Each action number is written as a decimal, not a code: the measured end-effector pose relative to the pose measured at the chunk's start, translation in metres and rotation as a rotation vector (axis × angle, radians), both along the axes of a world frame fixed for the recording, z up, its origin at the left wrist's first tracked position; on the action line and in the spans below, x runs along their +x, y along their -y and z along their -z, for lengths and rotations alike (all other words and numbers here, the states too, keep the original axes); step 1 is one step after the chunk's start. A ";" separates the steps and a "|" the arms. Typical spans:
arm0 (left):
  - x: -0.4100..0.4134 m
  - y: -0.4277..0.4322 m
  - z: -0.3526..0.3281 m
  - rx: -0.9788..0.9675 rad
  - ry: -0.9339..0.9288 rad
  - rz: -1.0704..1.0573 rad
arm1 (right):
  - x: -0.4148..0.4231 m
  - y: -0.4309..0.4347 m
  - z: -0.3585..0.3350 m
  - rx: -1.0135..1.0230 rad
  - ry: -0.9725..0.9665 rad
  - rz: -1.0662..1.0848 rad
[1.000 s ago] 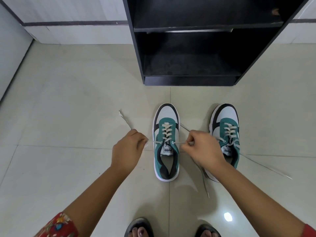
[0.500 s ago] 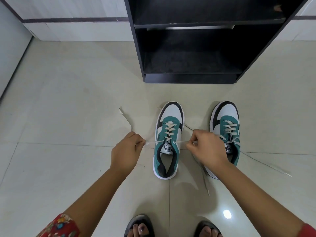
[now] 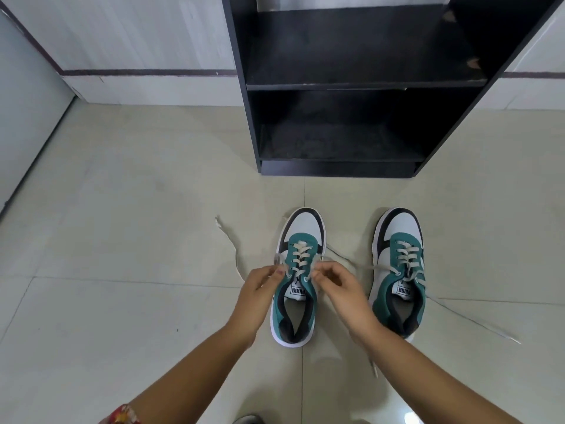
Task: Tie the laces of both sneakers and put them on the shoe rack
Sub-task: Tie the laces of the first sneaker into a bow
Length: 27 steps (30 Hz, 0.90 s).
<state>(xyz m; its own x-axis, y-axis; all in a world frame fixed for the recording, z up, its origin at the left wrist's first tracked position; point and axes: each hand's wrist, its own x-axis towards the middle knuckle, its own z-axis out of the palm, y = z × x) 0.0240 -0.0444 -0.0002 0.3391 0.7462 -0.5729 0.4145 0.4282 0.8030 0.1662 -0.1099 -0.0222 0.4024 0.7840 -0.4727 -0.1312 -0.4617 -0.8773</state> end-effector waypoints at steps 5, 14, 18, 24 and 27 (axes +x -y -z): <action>0.005 -0.002 -0.007 0.022 0.095 -0.038 | -0.002 -0.011 -0.014 0.047 -0.079 -0.040; 0.010 -0.029 -0.045 0.444 0.328 0.121 | 0.014 -0.033 -0.066 0.284 -0.127 -0.156; 0.020 -0.049 -0.067 0.484 0.362 0.067 | 0.021 -0.050 -0.096 0.420 -0.059 -0.182; 0.019 -0.058 -0.031 0.109 -0.027 -0.097 | 0.029 -0.050 -0.070 0.111 0.149 -0.196; 0.006 -0.032 0.000 -0.133 -0.123 -0.046 | 0.030 -0.029 -0.017 -0.160 0.235 -0.130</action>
